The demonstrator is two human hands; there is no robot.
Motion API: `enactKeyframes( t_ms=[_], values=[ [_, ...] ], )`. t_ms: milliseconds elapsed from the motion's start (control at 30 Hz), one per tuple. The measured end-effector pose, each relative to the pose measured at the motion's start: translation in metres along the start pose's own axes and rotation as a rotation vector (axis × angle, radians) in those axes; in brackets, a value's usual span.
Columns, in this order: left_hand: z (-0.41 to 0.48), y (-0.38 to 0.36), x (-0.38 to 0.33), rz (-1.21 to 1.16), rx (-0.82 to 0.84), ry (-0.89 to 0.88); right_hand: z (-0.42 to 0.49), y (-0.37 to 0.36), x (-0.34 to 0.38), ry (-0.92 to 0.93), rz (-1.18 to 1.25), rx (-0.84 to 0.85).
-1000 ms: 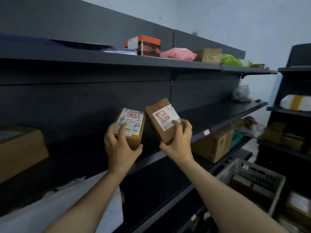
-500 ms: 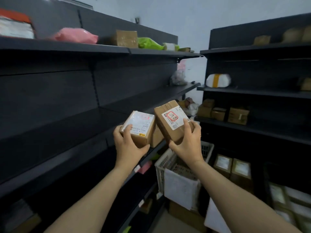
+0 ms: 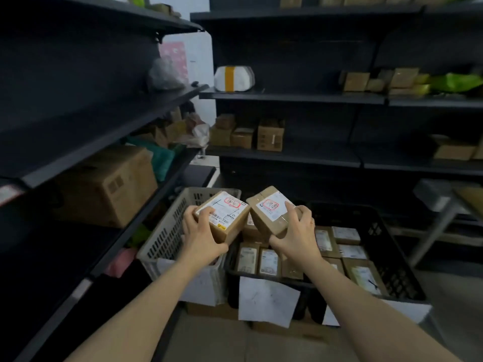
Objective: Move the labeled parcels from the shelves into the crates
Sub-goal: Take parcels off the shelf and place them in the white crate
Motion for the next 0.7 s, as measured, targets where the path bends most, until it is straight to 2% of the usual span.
enactKeyframes(
  t_ms=[300, 400, 533, 700],
  values=[
    [0.138, -0.125, 0.05, -0.237, 0.382, 0.113, 0.078, -0.04, -0.101, -0.476, -0.171, 0.071],
    [0.16, -0.166, 0.066, -0.158, 0.5, 0.156, 0.088, -0.064, -0.136, -0.591, -0.179, 0.136],
    [0.174, -0.198, 0.073, 0.147, 0.525, 0.123, 0.104, -0.099, -0.172, -0.65, -0.057, 0.199],
    [0.193, -0.237, 0.092, 0.092, 0.596, 0.183, 0.125, -0.139, -0.206, -0.668, -0.006, 0.271]
  ],
)
Point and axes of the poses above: each hand's wrist, its own z-axis towards the middle knuckle, its own y-axis out of the back of the hand, x = y × z, the point moved 8 cm from there along z, towards the middle knuckle, and after that the axes turned 12 degrees about x, right-handed, at the moved point
